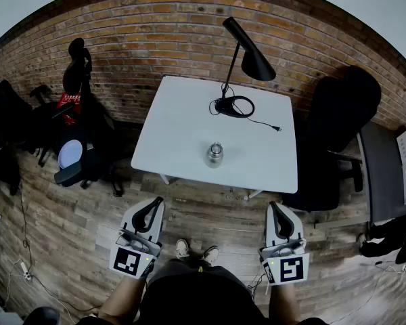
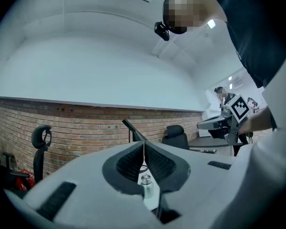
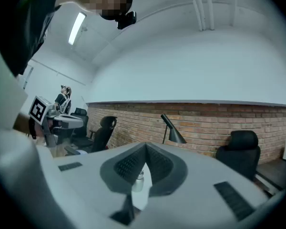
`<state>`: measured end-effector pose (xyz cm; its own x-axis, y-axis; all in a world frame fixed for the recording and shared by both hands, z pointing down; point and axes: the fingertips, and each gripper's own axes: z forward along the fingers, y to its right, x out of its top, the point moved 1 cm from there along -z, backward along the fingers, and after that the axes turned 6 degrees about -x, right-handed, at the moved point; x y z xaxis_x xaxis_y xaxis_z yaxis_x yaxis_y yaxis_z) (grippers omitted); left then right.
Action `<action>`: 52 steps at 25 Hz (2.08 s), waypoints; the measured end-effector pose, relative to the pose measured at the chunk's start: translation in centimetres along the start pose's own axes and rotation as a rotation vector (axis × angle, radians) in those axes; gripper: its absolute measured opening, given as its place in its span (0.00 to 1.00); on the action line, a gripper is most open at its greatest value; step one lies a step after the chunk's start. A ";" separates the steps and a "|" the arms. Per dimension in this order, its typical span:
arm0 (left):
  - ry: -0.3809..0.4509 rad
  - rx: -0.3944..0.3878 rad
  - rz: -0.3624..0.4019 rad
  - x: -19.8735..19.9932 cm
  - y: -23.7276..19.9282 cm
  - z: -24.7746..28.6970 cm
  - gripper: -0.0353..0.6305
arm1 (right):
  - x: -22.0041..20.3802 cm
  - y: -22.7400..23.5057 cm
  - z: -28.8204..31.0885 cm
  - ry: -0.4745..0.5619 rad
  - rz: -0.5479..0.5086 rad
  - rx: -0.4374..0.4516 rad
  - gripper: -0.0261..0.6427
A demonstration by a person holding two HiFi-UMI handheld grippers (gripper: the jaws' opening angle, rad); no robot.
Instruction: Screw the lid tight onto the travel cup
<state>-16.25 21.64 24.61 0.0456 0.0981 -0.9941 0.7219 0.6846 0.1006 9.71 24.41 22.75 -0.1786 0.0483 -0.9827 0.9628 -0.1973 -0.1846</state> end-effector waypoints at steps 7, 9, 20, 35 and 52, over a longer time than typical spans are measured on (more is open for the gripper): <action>-0.004 0.024 0.010 0.0 1.3 -0.1 0.09 | -0.9 0.7 -0.5 0.005 0.010 0.032 0.06; -0.012 0.033 0.017 -0.3 1.6 -0.2 0.10 | -1.7 0.6 -0.5 -0.004 0.031 0.053 0.06; -0.044 0.021 0.019 -1.2 2.0 1.5 0.09 | -4.0 1.7 -0.5 -0.031 0.105 0.066 0.06; -0.031 -0.051 -0.049 -4.1 -4.5 9.3 0.09 | -5.2 0.7 7.8 -0.120 0.094 0.071 0.06; -0.007 -0.207 -0.133 -6.5 -11.9 19.5 0.09 | -4.4 1.3 17.7 -0.187 0.054 -0.044 0.06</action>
<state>-11.66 -1.26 29.07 -0.0356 -0.0075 -0.9993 0.5647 0.8249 -0.0263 8.20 6.55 26.64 -0.1571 -0.1451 -0.9769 0.9793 -0.1511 -0.1350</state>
